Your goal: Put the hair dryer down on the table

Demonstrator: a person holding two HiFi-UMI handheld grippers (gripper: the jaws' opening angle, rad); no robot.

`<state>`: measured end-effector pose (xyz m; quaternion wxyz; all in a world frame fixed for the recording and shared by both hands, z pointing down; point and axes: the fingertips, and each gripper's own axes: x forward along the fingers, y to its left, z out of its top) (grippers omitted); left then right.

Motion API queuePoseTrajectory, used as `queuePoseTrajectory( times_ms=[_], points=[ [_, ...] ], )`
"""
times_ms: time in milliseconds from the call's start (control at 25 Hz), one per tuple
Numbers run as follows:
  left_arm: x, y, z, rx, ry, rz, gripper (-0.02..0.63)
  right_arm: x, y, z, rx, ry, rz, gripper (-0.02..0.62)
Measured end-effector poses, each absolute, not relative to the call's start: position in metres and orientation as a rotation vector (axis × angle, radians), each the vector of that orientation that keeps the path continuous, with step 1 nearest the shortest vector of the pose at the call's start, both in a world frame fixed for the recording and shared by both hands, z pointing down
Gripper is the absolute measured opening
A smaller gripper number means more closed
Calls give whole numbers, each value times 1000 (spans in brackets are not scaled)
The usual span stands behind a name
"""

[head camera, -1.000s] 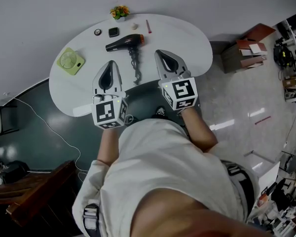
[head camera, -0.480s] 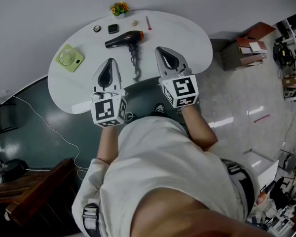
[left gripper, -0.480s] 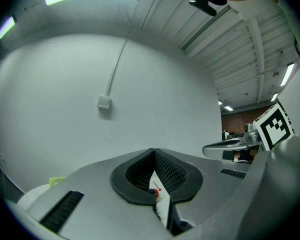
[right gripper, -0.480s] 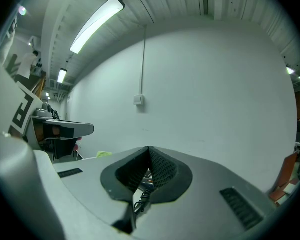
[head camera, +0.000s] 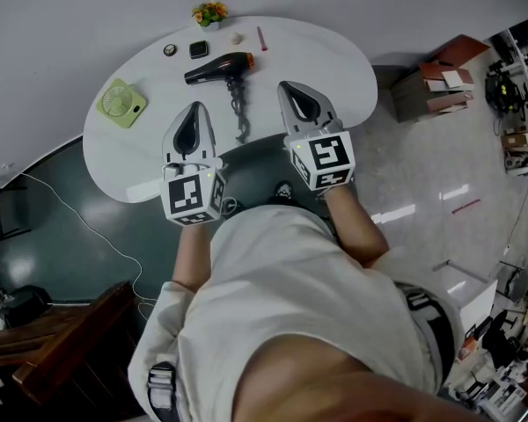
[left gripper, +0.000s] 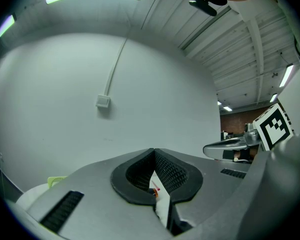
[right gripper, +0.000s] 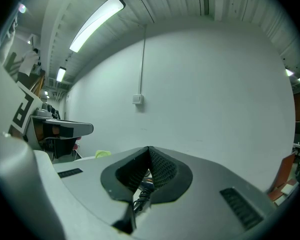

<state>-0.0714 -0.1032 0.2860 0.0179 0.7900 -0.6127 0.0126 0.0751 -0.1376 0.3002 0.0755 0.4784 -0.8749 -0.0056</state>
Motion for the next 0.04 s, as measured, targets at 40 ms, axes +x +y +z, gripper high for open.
queuePoseTrajectory(
  times_ms=[40],
  points=[
    [-71,-103,286,2455,-1902,40,18,75,-138,300,1435,-2622,-17,-2]
  ],
)
